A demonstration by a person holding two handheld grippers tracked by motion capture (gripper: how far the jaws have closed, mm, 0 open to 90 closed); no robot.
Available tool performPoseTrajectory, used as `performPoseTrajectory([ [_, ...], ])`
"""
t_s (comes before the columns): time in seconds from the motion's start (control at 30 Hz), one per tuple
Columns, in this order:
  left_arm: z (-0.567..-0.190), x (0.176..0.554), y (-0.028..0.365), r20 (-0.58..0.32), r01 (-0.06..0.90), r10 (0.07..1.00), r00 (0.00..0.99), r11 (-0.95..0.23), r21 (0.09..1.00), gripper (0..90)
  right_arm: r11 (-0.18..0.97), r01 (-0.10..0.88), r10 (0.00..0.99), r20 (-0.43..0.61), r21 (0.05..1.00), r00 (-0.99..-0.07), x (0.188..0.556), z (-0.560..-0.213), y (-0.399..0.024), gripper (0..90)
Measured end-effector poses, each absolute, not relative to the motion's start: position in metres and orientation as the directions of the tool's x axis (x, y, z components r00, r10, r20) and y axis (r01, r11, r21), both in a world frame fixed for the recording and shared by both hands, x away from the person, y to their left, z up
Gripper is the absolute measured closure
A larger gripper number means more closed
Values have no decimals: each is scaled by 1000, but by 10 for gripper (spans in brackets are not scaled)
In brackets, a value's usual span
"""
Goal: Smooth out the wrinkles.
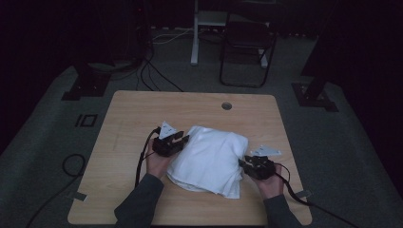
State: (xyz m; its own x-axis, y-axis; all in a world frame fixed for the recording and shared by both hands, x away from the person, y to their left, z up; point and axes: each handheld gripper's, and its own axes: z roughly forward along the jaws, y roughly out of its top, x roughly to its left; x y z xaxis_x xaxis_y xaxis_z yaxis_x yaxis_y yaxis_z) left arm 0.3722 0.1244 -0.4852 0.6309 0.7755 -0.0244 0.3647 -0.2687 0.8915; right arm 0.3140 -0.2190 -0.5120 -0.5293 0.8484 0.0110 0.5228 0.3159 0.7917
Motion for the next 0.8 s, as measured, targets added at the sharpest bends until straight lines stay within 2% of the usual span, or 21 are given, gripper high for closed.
performPoseTrajectory([
  [0.13,-486,366,122,-28,362,771,637,-267,893,639,292,463,817,34,837,-576,297,-500,-214,532],
  [0.27,-489,363,118,-37,366,760,649,-269,891,622,334,459,764,48,823,-643,291,-506,-196,512],
  [0.3,-490,363,117,-35,366,759,650,-272,890,621,363,465,764,27,808,-645,292,-511,-192,580],
  [0.33,-490,363,117,-35,366,759,650,-272,890,621,395,473,761,7,788,-649,293,-515,-188,724],
  [0.37,-492,362,116,-37,369,755,655,-277,887,621,410,484,760,4,773,-650,294,-518,-187,826],
  [0.4,-493,361,116,-37,371,756,654,-277,886,621,410,487,761,5,771,-649,294,-519,-188,891],
  [0.6,-498,360,116,-33,377,759,651,-285,881,616,405,477,781,-24,780,-624,282,-504,-211,900],
  [0.7,-498,359,116,-30,377,762,647,-286,881,614,429,495,782,-37,756,-622,283,-510,-211,900],
  [0.73,-498,355,118,-24,370,760,649,-289,883,606,454,520,782,-45,723,-621,288,-522,-211,900],
  [0.8,-499,352,117,-26,373,754,657,-295,880,594,450,534,785,-31,716,-619,293,-531,-211,900],
])
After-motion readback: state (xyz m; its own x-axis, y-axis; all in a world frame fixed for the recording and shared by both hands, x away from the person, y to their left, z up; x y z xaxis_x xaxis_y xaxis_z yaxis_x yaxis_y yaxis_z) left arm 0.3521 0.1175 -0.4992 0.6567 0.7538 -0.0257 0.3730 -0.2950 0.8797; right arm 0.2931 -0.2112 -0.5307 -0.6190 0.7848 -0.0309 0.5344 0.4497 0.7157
